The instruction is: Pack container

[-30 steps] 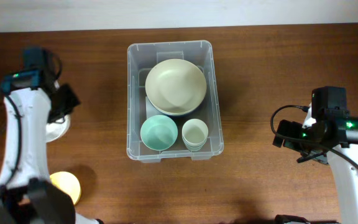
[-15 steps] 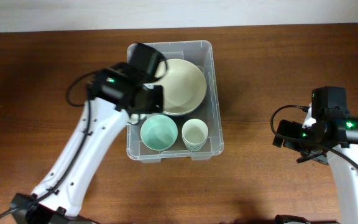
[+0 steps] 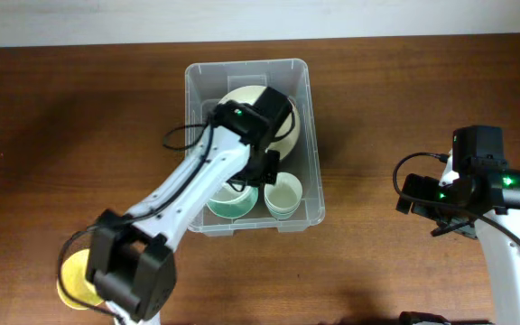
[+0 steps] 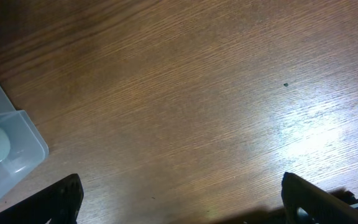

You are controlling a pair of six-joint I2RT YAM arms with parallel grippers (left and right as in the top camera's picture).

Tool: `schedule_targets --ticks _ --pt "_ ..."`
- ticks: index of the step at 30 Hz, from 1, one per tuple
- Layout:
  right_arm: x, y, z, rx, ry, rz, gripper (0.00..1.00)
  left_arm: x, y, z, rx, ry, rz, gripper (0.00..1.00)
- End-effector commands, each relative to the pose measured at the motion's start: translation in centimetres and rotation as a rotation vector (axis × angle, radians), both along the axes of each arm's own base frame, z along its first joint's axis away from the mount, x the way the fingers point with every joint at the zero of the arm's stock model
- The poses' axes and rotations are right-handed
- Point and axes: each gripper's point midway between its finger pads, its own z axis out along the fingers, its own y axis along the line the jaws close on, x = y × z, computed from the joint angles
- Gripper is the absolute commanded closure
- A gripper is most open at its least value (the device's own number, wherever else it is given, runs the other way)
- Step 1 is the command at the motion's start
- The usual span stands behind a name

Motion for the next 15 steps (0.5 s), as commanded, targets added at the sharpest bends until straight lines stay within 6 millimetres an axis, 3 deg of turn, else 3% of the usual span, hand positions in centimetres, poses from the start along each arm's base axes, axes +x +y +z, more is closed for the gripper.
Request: schedule_targets --ticks 1,2,3,5,6,11,14,15 --pt "0.2 0.0 0.2 -0.011 -0.006 0.011 0.02 -0.7 -0.8 -1.0 -0.019 0.065 0.006 0.99" --pt "0.2 0.0 0.2 -0.011 -0.006 0.011 0.03 -0.8 -0.7 -1.2 -0.014 0.072 0.007 0.99" --pt "0.2 0.0 0.2 -0.011 -0.006 0.011 0.02 -0.8 -0.7 -1.3 -0.01 0.077 0.007 0.9" --pt "0.2 0.0 0.2 -0.011 -0.006 0.011 0.02 -0.8 -0.6 -1.3 -0.009 0.077 0.009 0.48" --pt "0.2 0.0 0.2 -0.011 -0.006 0.011 0.02 -0.7 -0.5 -1.3 -0.01 0.076 0.01 0.44" --pt "0.2 0.0 0.2 -0.011 -0.005 0.012 0.03 0.6 1.3 -0.4 0.004 0.048 0.058 0.49" --pt "0.2 0.0 0.2 -0.011 -0.006 0.012 0.02 2.4 3.9 2.4 0.029 -0.036 0.136 0.49" --pt "0.2 0.0 0.2 -0.011 -0.006 0.012 0.02 3.1 5.6 4.2 0.05 -0.093 0.188 0.49"
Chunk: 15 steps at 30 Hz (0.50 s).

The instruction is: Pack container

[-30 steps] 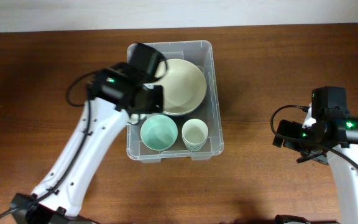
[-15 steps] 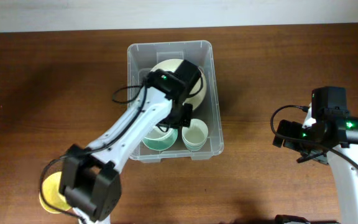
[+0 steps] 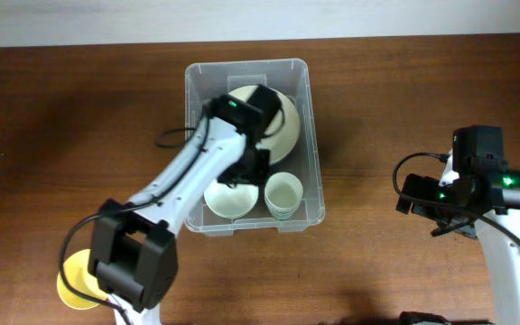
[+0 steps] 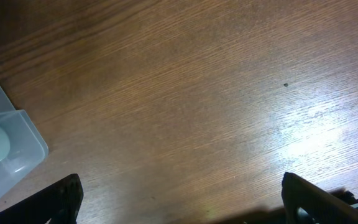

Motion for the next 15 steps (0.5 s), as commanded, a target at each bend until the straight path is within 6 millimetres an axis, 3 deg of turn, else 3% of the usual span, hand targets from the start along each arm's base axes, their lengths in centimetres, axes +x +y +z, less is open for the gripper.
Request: schedule_targets --ticks 1,3,4,8,11,15 --pt "0.2 0.0 0.2 -0.011 -0.005 0.01 0.02 3.7 6.3 7.5 0.059 -0.247 0.209 0.49" --pt "0.2 0.0 0.2 -0.011 -0.005 0.01 0.02 3.8 9.4 10.2 0.065 -0.32 0.328 0.45" --pt "0.2 0.0 0.2 -0.011 -0.006 0.01 0.02 3.3 12.2 12.3 0.058 -0.363 0.436 0.44" --pt "0.3 0.0 0.3 -0.011 -0.01 0.009 0.02 0.9 18.5 14.8 0.057 -0.375 0.732 0.35" --pt "0.3 0.0 0.3 -0.012 -0.009 0.01 0.02 -1.9 23.8 14.2 0.098 -0.323 0.976 0.25" --pt "0.3 0.0 0.3 -0.011 -0.008 0.009 0.02 -4.9 27.8 10.6 0.164 -0.205 1.207 0.16"
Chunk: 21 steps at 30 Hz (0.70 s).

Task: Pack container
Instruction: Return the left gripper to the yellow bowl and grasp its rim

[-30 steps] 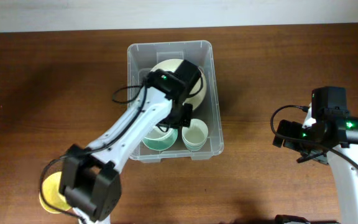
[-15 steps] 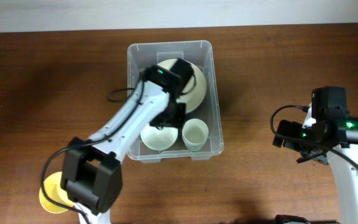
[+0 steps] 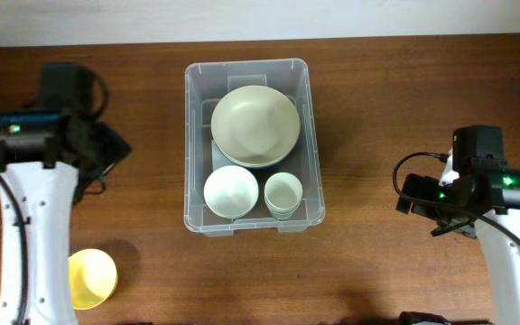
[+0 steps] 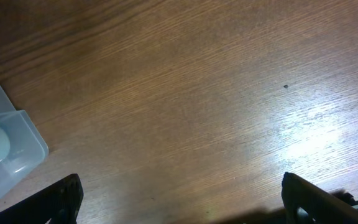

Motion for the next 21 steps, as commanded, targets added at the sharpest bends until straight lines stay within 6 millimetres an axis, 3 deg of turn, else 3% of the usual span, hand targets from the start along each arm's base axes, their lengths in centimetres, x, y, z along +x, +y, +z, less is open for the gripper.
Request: schedule_targets --ticks 1,5,10,15,21 --pt "0.2 0.0 0.2 -0.009 -0.006 0.006 0.02 -2.7 3.1 -4.3 -0.028 0.12 0.252 0.14" --pt "0.2 0.0 0.2 -0.009 -0.005 0.006 0.02 -4.9 4.9 -9.5 -0.059 0.214 0.353 0.13" --pt "0.2 0.0 0.2 -0.009 -0.006 0.005 0.02 -7.6 5.4 -15.7 -0.108 0.286 0.421 0.13" --pt "0.2 0.0 0.2 -0.009 -0.005 0.005 0.02 -9.0 4.8 -20.2 -0.131 0.303 0.394 0.13" --pt "0.0 0.0 0.2 -0.009 0.0 0.006 0.02 -9.5 4.4 -23.1 -0.137 0.278 0.357 0.14"
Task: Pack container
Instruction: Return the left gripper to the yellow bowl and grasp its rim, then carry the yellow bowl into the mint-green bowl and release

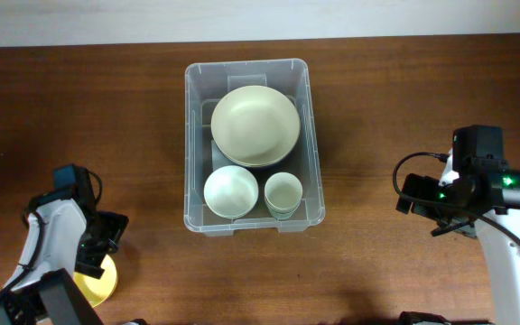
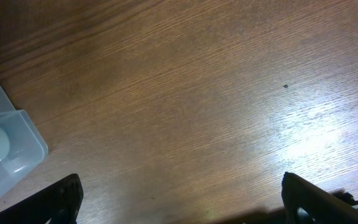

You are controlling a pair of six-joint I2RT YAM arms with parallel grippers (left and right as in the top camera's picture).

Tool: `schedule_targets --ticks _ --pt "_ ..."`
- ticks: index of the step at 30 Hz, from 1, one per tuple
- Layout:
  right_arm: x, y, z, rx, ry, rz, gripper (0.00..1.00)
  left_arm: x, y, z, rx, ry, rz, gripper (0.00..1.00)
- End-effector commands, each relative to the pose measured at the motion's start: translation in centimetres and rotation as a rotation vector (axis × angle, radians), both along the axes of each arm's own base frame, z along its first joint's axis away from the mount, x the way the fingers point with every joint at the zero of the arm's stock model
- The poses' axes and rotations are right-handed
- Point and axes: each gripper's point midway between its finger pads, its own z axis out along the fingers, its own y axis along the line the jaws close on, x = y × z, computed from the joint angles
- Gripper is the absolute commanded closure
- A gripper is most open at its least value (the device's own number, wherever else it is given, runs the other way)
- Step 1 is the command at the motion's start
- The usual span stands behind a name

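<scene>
The clear plastic container [image 1: 190, 135] stands mid-table and holds a large cream bowl [image 1: 255, 125], a small white bowl [image 1: 231, 191] and a pale cup [image 1: 283, 193]. A yellow bowl [image 1: 96, 283] lies at the front left, partly covered by my left gripper [image 1: 100, 249], which is at its far rim. Whether its jaws are open or shut does not show from above. My right gripper [image 2: 182, 198] hangs open over bare wood right of the container, nothing between its fingers [image 2: 64, 198]. A corner of the container [image 2: 8, 149] shows in the right wrist view.
The brown wooden table [image 1: 404, 99] runs to a pale wall strip at the far edge. My right arm [image 1: 477, 185] stands at the right side, my left arm [image 1: 48, 235] at the front left corner.
My left gripper has gone from the table's far left, beside the container, down to the front left, where it now covers part of the yellow bowl. The right arm has not moved.
My left gripper was inside the container over the small bowl at its front left. Then it was still in the container with the white bowl showing below it. Then it was out at the far left, and now it is at the yellow bowl. The right gripper stayed open.
</scene>
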Motion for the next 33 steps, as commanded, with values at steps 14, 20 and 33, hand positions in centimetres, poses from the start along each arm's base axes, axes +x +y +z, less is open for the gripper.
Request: schedule_targets --ticks 14,20,33 --pt "0.0 0.0 0.2 -0.009 0.001 0.005 0.02 0.6 0.1 -1.5 0.004 -0.053 -0.053 0.94" --pt "0.0 0.0 0.2 -0.01 0.001 0.005 0.02 1.4 0.4 -1.2 0.012 -0.076 -0.074 0.99" --pt "0.1 0.0 0.2 -0.01 -0.004 0.005 0.02 12.9 -8.2 18.1 0.074 -0.401 -0.718 0.99"
